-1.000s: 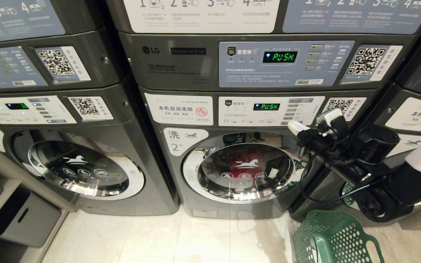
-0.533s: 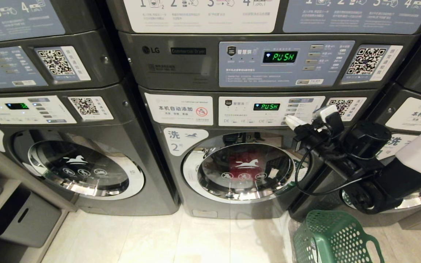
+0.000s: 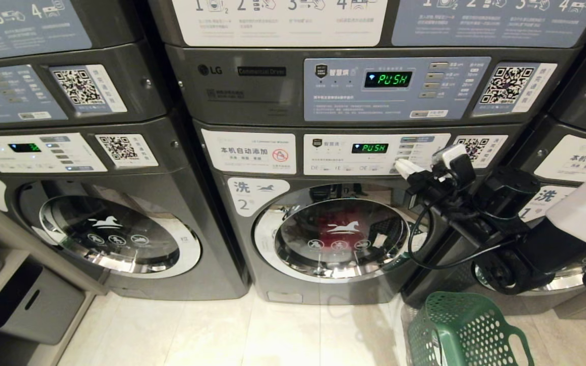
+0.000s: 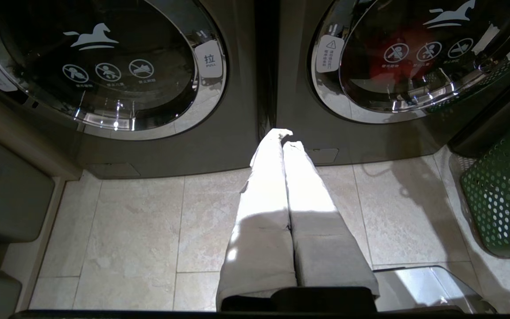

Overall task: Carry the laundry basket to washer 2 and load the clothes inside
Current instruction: Press the washing machine switch

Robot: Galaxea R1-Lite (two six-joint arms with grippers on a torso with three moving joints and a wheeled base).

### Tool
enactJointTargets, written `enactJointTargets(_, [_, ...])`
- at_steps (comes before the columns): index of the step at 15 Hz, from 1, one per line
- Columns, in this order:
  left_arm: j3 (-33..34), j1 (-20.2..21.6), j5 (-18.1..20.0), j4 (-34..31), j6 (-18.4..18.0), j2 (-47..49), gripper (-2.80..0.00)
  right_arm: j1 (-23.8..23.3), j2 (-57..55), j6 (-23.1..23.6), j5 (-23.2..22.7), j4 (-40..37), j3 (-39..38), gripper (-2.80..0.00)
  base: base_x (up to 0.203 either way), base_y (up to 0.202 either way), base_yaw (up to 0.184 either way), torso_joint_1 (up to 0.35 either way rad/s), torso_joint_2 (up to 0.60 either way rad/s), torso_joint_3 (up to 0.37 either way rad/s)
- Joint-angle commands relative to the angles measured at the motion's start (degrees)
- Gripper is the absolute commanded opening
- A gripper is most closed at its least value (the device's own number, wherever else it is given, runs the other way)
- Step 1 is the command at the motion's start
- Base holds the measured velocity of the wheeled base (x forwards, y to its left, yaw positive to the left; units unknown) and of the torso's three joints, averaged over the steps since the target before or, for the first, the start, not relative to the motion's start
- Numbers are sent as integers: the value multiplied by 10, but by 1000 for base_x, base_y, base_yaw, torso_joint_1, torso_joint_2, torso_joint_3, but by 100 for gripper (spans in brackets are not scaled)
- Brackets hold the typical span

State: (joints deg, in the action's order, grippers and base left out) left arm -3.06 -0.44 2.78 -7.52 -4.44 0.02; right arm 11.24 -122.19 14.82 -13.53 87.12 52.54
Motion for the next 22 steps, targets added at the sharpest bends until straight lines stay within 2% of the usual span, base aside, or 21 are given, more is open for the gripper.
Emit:
enactJointTargets(1, [0,0,0,0,0,-1,-280,1,11,1,-2,5,-12,-280,0,0,0,0,0,0])
enactJointTargets(8, [0,0,0,0,0,-1,-280,4,63,0,-4,5,-75,-280,0,0,0,0,0,0])
enactJointTargets(22, [0,0,0,0,0,-1,-280,3,22,1,8,2,-13,-280,0,0,0,0,0,0])
